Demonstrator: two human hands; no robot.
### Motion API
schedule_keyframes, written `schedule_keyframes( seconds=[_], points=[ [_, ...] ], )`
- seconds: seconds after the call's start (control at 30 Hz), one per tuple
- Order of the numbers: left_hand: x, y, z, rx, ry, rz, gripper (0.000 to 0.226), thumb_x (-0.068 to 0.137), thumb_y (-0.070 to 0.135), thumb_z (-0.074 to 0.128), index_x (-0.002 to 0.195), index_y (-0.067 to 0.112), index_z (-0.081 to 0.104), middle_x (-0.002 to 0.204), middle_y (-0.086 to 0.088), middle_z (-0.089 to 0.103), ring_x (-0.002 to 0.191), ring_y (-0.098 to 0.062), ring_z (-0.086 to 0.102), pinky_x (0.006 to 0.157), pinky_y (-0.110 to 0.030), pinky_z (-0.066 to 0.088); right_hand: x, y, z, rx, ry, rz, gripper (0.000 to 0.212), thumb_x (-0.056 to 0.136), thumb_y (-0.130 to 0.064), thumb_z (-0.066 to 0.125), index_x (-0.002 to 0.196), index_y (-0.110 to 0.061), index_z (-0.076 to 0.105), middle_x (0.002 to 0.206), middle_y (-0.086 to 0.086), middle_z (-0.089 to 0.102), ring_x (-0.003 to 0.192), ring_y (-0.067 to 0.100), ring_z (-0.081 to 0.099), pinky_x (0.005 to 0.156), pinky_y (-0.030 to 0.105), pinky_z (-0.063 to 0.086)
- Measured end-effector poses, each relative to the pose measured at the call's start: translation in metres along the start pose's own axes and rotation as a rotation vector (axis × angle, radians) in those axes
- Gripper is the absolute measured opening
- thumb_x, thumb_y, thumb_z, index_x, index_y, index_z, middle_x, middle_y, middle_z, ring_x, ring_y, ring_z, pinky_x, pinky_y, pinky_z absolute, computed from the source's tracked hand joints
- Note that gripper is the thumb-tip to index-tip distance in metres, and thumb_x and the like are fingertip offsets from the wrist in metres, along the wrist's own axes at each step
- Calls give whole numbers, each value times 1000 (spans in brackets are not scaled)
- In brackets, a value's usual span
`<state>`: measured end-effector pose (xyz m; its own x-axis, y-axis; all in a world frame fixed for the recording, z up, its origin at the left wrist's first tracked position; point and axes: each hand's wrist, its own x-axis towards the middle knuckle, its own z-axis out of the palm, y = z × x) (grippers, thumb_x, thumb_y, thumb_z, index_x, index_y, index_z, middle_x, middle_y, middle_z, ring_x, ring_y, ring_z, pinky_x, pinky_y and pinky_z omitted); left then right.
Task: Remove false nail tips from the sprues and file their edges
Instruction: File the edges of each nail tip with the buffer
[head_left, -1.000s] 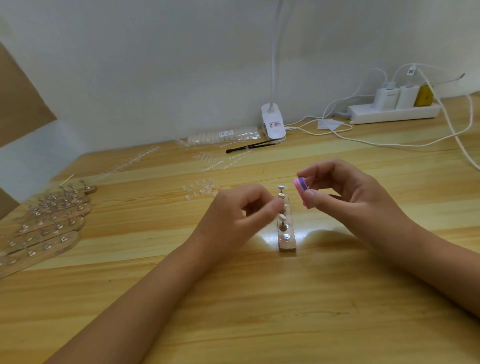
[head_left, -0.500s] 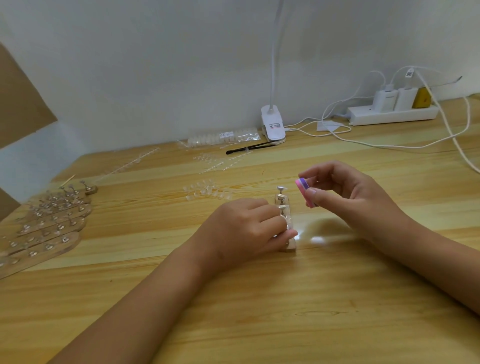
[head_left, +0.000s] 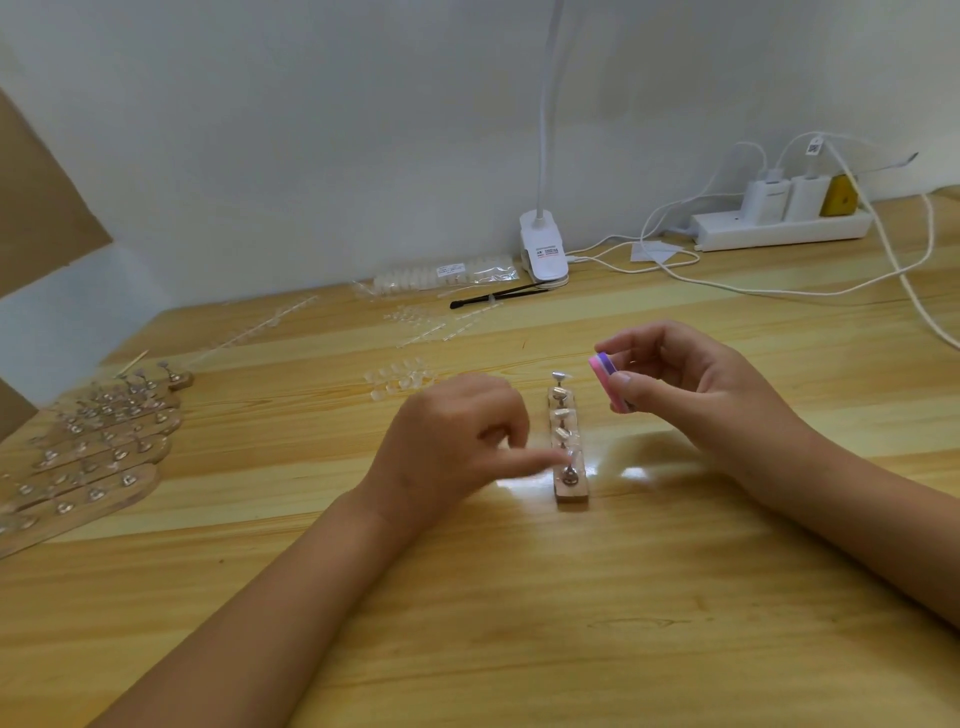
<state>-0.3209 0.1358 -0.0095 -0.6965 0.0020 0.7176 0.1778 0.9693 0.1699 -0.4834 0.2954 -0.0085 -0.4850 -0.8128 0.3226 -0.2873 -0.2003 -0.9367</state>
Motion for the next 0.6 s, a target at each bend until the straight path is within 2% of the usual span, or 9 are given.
schedule_keyframes(
  seconds=[0.07,0.13,0.23,0.3,0.4,0.5,0.53,0.6],
  points=[
    [1,-2,1,-192,51,-308,39,92,47,57,78,11,65,70,5,57,65,-11,51,61,-22,45,1,2,-2,100,14,33,37,68,-43,80,100,-28,72,91,-7,72,84,10,68,75,21,56],
    [4,-3,7,-288,41,-517,15,96,30,58,105,21,66,93,7,65,87,-7,59,72,-15,47,3,4,-6,179,42,73,31,71,-34,75,101,-26,73,94,-6,72,87,9,68,74,20,55],
    [7,-3,17,-248,-215,-596,47,98,16,59,143,25,46,123,14,59,116,-4,50,91,-15,45,7,6,-9,209,81,115,21,85,-17,67,105,-22,71,93,-8,71,86,5,67,72,20,55],
    [7,-2,22,-234,-334,-610,60,98,17,59,151,30,33,128,20,55,128,-7,38,101,-18,39,7,7,-9,214,89,135,20,90,-12,64,105,-22,71,92,-9,71,85,4,67,71,20,55],
    [6,-2,22,-277,-304,-638,58,97,19,62,147,34,38,110,36,57,125,-7,37,94,-8,37,7,7,-7,223,82,146,19,90,-13,64,102,-24,72,91,-11,71,85,5,67,71,20,55],
    [4,-2,20,-295,-256,-656,45,91,26,70,132,36,55,91,47,56,119,-8,46,95,-14,43,6,7,-8,216,68,151,19,89,-14,65,101,-26,73,91,-12,72,85,5,68,71,20,55],
    [4,-1,20,-291,-254,-653,37,90,27,71,124,36,60,91,46,57,118,-9,47,94,-16,44,6,8,-8,215,65,149,19,88,-14,65,100,-27,73,91,-12,72,85,5,68,71,20,55],
    [6,-1,23,-280,-248,-667,17,89,29,72,104,34,67,94,34,60,119,-13,46,98,-25,43,6,8,-8,219,58,148,19,84,-18,68,99,-28,74,92,-11,72,85,5,68,71,20,55]
  ],
)
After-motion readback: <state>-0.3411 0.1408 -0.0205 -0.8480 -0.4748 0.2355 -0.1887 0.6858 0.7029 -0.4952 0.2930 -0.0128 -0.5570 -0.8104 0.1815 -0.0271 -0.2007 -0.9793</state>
